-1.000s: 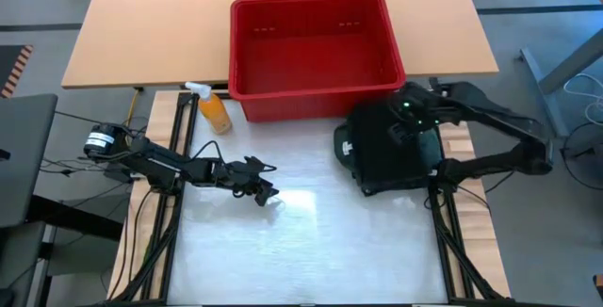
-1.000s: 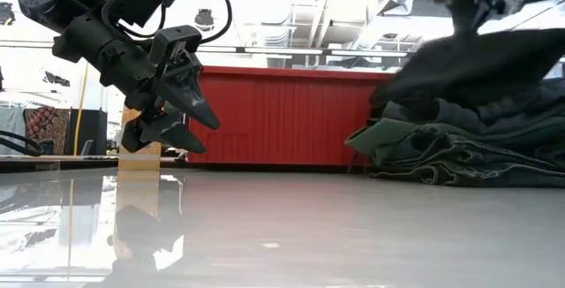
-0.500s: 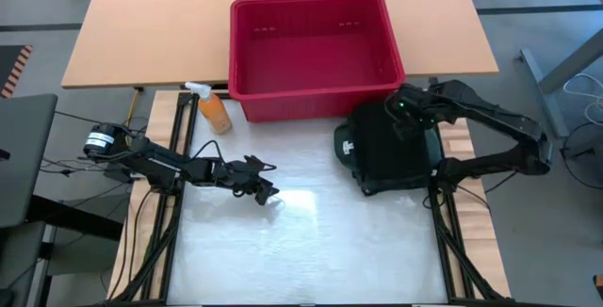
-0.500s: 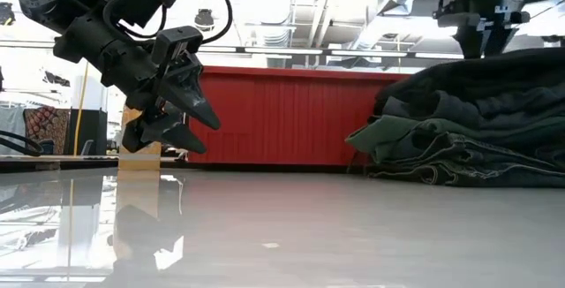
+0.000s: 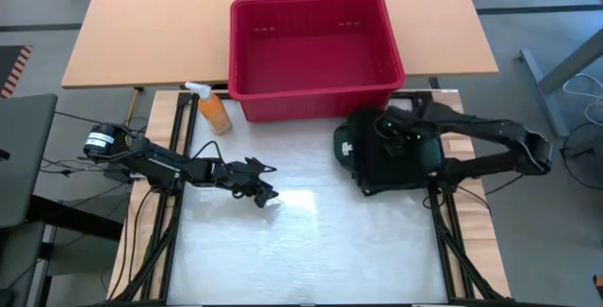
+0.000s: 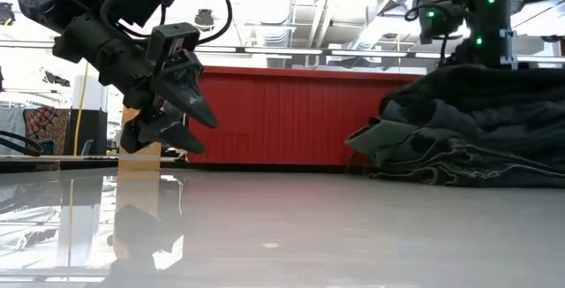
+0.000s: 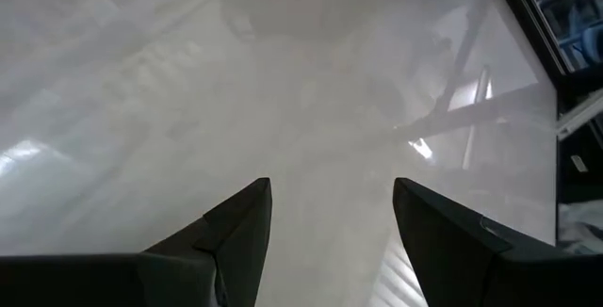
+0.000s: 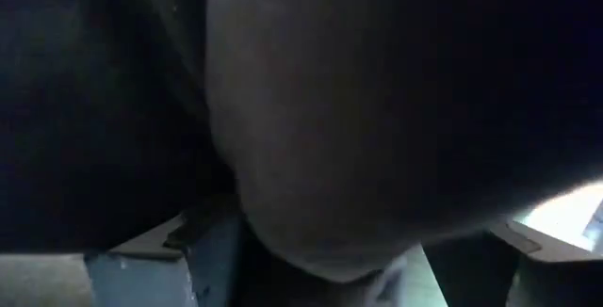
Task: Fold Laundry from Bin
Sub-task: Stack the black shirt on top of the dark blue shorts, then put the clothes into the red bin
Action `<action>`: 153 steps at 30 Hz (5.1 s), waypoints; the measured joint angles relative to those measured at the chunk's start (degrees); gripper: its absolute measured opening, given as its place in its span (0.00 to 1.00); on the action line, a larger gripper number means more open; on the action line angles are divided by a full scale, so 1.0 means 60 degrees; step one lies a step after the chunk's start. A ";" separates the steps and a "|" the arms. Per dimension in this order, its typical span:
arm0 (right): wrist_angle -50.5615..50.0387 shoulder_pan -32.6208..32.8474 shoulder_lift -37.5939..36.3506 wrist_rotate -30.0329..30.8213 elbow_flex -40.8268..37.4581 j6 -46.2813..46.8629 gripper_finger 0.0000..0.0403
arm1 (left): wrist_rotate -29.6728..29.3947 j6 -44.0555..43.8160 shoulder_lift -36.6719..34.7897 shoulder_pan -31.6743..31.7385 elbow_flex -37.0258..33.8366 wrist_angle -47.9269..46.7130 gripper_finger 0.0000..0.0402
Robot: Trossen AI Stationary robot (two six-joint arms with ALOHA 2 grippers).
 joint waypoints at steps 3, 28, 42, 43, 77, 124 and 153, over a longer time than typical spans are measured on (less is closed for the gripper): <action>0.0920 0.0242 -0.0036 -0.0712 -0.0603 0.0353 0.77 | 0.0166 -0.0091 0.0000 -0.0004 0.0000 -0.0014 0.53; 0.6924 0.3895 0.4451 -0.2443 0.2646 0.2606 0.72 | -0.1030 0.0015 -0.2872 -0.1051 0.0004 -0.2226 0.53; 0.1032 0.4131 0.3137 -0.0346 0.6017 0.2120 0.72 | -0.3419 -0.0840 -0.4926 -0.2312 0.0004 -0.4446 0.53; 0.0810 0.4317 0.2832 0.0088 0.5769 0.2527 0.72 | -0.3700 -0.1177 -0.4888 -0.2508 -0.0002 -0.4529 0.53; 0.9204 0.5464 -0.0933 0.0991 -0.2939 0.6098 0.72 | -0.7589 -0.6861 0.1938 -0.5154 -0.2083 0.5283 0.53; 1.8726 0.6421 0.4410 0.0261 -0.2994 0.6667 0.20 | -0.3754 -0.2214 0.2078 -0.1470 -0.0393 0.5594 0.17; 1.9046 0.5731 0.1696 0.0475 -0.1148 0.3836 0.20 | -0.2178 -0.0091 0.0005 -0.0102 0.1244 0.5862 0.17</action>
